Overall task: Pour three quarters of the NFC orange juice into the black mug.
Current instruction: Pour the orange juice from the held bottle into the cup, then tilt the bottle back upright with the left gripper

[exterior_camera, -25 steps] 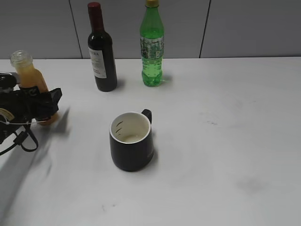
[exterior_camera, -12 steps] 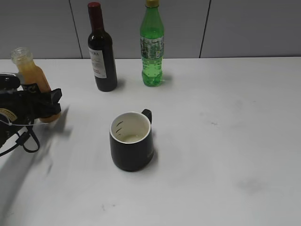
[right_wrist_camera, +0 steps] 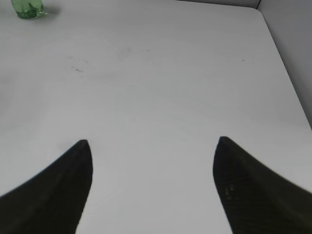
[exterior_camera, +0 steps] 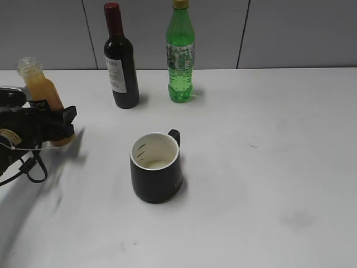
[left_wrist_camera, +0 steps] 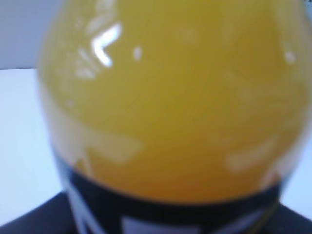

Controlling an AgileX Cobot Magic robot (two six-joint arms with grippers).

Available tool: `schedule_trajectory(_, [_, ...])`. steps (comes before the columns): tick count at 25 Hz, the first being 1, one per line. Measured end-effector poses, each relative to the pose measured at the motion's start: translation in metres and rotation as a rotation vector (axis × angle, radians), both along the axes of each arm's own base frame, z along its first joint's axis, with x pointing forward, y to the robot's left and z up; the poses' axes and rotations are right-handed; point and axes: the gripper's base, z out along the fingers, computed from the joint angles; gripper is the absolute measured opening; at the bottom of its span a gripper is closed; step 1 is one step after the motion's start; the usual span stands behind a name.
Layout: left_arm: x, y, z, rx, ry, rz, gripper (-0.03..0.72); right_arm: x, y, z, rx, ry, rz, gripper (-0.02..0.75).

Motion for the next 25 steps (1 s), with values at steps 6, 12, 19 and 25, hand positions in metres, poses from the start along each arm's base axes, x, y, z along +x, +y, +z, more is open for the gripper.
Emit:
schedule_trajectory(6, [-0.002,-0.004,0.009,0.009,-0.013,-0.044,0.465,0.000,0.000,0.000,0.000,0.000,0.000,0.585])
schedule_trajectory(12, [-0.005,-0.019,0.026,0.037,-0.017,-0.138,0.465,0.000,0.000,0.000,0.000,0.000,0.000,0.585])
schedule_trajectory(19, [-0.015,-0.057,0.026,0.091,0.006,-0.298,0.465,0.000,0.000,0.000,0.000,0.000,0.000,0.585])
schedule_trajectory(25, [-0.025,-0.082,0.023,0.161,0.009,-0.396,0.465,0.000,0.000,0.000,0.000,0.000,0.000,0.585])
